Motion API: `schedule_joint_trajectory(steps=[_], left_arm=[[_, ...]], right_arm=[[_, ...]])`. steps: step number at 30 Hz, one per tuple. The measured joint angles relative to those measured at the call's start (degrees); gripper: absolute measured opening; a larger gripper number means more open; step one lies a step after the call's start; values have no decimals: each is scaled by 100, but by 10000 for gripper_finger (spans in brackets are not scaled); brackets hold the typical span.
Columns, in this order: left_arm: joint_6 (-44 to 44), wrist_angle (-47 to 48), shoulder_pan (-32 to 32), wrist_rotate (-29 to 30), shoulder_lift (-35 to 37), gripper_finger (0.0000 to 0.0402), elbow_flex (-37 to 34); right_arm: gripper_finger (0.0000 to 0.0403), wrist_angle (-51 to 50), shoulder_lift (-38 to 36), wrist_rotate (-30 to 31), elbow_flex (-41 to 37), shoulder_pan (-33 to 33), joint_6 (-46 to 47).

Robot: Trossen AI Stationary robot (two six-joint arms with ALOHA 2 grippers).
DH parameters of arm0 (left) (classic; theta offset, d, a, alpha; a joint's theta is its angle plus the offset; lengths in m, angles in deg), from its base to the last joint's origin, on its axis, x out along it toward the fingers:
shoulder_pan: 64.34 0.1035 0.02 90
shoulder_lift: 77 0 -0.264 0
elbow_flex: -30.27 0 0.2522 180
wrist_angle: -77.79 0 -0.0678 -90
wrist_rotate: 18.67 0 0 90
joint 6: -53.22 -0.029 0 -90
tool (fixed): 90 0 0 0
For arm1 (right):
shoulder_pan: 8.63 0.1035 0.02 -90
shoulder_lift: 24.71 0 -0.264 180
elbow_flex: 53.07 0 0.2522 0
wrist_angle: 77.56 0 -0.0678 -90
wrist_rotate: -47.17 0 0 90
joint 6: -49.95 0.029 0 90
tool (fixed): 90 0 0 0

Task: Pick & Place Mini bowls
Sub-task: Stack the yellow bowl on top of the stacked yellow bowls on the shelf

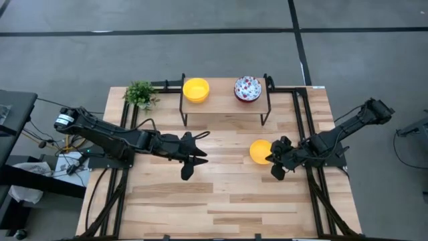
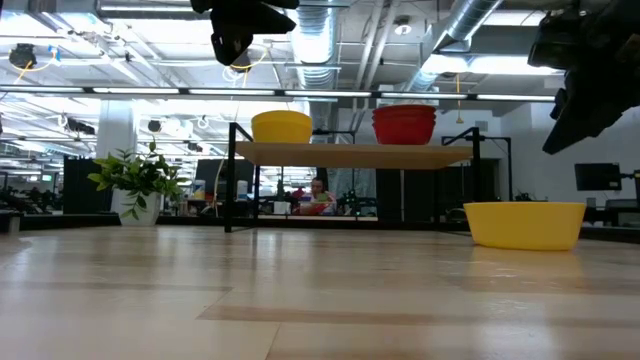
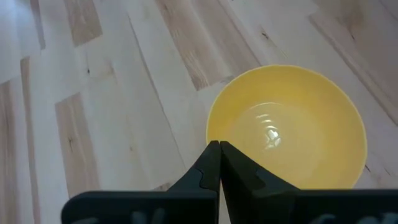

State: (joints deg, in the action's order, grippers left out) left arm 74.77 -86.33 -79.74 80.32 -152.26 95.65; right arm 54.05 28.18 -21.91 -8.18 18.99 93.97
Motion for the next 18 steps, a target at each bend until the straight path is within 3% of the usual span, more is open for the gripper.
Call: schedule_joint_trajectory(steps=[10,18], left_arm=[[146,-5,0,-2,0,118,0],[146,-5,0,-2,0,117,0]], right_arm=[[0,304,0,-599,0,79,-677],[0,428,0,-664,0,219,-617]])
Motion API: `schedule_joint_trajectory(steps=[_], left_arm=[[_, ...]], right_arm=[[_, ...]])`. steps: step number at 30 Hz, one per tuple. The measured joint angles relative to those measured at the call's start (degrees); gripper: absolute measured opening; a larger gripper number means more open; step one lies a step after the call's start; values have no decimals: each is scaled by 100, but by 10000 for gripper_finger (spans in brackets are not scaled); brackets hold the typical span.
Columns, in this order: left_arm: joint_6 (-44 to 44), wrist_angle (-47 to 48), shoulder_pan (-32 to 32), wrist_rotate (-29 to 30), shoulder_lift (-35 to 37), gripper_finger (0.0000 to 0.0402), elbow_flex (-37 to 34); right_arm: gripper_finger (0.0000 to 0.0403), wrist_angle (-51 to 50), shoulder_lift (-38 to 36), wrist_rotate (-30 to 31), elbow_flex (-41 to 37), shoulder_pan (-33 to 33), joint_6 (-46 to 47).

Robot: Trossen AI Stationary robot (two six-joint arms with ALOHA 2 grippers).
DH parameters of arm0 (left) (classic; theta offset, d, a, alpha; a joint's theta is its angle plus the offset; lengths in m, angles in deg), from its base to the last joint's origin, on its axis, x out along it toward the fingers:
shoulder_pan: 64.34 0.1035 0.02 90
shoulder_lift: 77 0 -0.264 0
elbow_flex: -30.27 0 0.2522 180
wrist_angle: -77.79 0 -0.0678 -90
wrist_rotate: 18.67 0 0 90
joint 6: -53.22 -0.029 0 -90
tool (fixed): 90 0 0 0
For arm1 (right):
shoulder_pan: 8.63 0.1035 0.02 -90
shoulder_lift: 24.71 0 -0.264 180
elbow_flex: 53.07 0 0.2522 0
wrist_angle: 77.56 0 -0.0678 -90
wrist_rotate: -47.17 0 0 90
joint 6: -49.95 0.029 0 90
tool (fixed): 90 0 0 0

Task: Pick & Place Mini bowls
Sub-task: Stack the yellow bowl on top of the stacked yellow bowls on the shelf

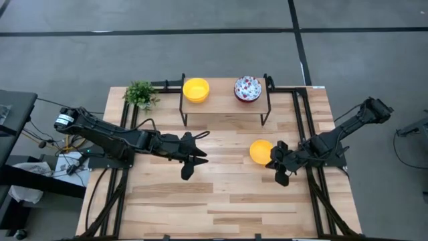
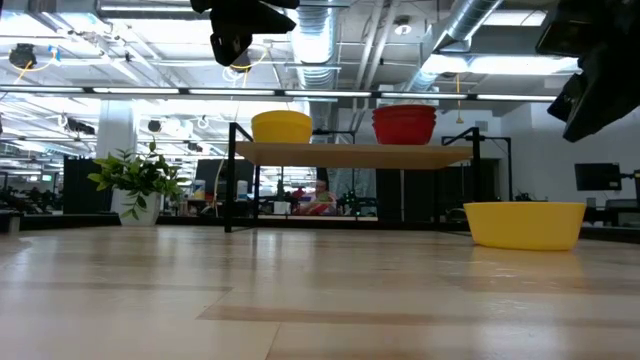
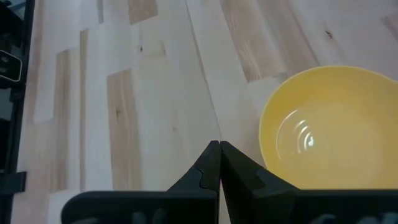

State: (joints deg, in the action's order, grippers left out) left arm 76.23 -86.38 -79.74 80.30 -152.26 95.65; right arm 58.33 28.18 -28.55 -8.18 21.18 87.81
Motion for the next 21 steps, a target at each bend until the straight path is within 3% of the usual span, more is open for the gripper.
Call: schedule_joint_trajectory(steps=[13,21], left_arm=[[-11,0,0,-1,0,117,0],[-20,-1,0,-1,0,117,0]], right_arm=[[6,0,-1,-103,0,18,67],[75,-6,0,-61,0,6,65]])
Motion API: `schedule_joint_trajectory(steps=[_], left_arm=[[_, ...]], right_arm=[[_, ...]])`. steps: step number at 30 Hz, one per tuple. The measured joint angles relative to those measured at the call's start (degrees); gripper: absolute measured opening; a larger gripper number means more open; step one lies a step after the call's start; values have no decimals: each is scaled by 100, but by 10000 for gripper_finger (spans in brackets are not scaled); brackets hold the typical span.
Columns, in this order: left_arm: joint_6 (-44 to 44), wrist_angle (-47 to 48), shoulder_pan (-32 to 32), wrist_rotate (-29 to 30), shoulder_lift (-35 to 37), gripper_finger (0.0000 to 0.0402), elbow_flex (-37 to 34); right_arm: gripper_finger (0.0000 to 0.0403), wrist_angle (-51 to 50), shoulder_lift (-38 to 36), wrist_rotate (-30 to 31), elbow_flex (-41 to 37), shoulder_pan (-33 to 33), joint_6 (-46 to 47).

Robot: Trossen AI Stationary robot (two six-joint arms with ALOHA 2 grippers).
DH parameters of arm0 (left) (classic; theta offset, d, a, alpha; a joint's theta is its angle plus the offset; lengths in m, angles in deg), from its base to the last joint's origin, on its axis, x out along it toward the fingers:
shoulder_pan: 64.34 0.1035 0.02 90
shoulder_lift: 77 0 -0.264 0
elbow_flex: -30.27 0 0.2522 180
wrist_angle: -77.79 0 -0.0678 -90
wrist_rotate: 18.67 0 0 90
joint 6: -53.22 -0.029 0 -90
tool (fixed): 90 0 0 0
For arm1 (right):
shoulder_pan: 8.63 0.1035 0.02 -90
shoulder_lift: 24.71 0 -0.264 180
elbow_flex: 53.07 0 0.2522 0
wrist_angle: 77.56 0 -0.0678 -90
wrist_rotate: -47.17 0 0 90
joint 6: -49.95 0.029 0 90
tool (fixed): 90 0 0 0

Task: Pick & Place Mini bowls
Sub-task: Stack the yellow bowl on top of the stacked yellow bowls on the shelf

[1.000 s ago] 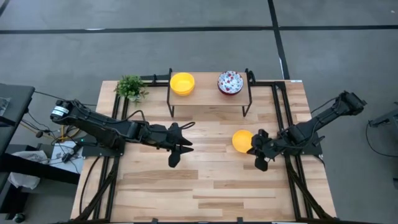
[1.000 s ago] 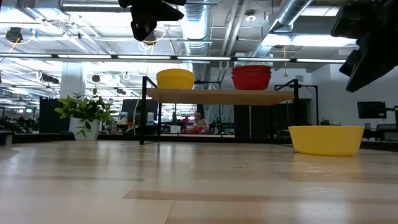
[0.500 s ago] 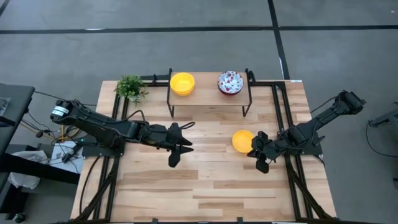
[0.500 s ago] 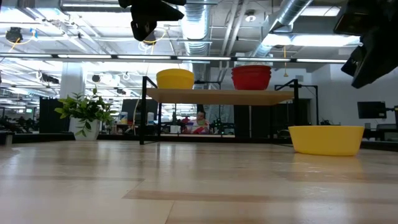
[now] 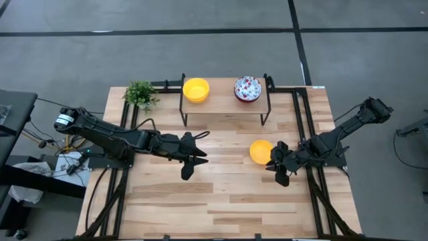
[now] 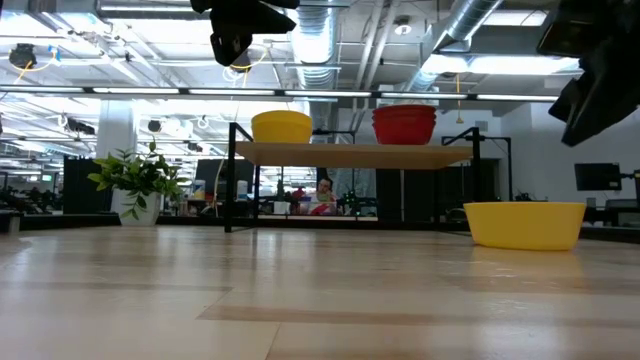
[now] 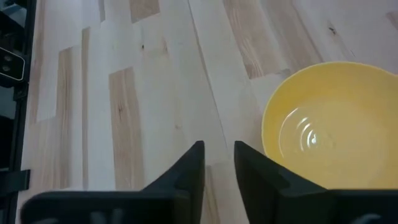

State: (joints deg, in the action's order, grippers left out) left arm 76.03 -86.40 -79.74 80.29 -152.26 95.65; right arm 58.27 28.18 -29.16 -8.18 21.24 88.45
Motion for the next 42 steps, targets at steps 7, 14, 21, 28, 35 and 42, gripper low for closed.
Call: schedule_joint_trajectory(steps=[7,14,21,28,35,42], left_arm=[[0,0,0,0,0,117,1],[0,0,0,-1,0,117,1],[0,1,0,-1,0,117,2],[-1,1,0,-2,0,117,2],[-1,2,0,-3,0,117,2],[-2,2,0,-3,0,117,2]], right_arm=[[98,-137,0,22,0,0,-384],[98,-433,11,25,1,0,-599],[98,-517,514,-2,2,0,-858],[98,-438,1104,148,2,-53,-1054],[98,-428,1442,147,2,-212,-1065],[98,-343,1583,144,4,-280,-1065]])
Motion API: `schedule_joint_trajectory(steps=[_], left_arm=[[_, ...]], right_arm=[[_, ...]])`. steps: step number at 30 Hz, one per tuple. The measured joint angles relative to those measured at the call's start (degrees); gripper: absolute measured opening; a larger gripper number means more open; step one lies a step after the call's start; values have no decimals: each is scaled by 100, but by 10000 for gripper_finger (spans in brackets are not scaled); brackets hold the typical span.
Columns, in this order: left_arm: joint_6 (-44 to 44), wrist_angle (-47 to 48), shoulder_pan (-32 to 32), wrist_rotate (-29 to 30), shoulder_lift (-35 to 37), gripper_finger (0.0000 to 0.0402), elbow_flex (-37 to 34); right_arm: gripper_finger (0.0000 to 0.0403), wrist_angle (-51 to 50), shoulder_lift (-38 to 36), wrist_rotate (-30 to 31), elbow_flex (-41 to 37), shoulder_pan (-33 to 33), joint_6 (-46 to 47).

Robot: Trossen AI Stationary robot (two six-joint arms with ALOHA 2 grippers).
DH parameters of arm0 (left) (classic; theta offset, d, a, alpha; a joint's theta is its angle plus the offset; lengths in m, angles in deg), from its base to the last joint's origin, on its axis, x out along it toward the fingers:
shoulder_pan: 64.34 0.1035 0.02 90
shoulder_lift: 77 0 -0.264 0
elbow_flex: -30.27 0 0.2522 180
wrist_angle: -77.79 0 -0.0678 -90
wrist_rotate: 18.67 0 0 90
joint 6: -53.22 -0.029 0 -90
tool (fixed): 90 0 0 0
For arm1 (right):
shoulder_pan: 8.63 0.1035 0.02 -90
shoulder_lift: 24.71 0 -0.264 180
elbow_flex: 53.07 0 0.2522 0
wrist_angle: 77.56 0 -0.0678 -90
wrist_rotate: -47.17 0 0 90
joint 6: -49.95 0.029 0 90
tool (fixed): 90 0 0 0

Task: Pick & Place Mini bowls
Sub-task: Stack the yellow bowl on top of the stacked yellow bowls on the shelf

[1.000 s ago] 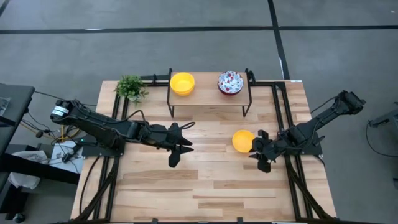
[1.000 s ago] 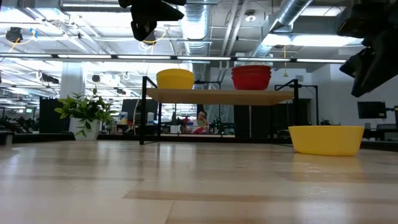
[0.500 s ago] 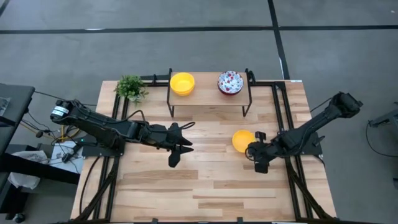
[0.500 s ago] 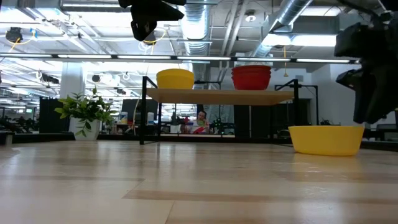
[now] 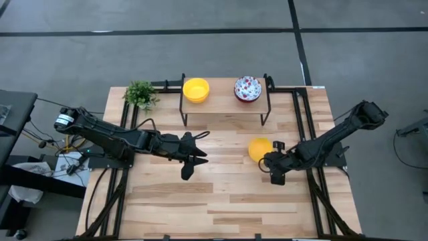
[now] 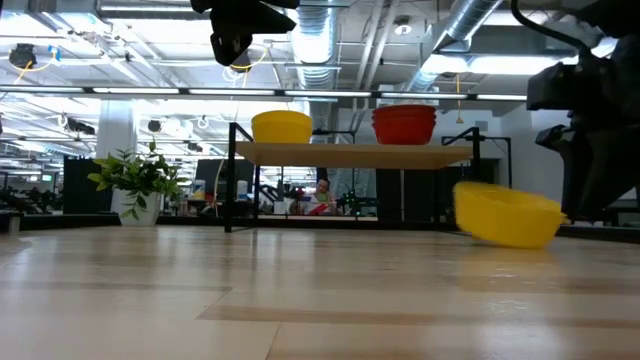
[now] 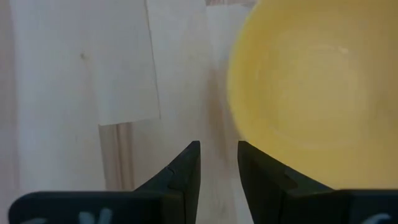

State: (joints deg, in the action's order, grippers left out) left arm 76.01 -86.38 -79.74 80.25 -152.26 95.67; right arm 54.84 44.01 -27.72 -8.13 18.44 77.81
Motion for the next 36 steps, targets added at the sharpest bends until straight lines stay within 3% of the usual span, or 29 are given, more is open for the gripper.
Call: schedule_joint_trajectory(steps=[13,22,36], left_arm=[[1,0,1,0,0,117,0],[1,0,2,1,0,117,0],[0,0,2,2,0,117,2]], right_arm=[[98,0,-47,29,273,27,-602],[98,-50,-23,1039,476,-64,-2024],[98,42,684,592,479,-597,-2299]])
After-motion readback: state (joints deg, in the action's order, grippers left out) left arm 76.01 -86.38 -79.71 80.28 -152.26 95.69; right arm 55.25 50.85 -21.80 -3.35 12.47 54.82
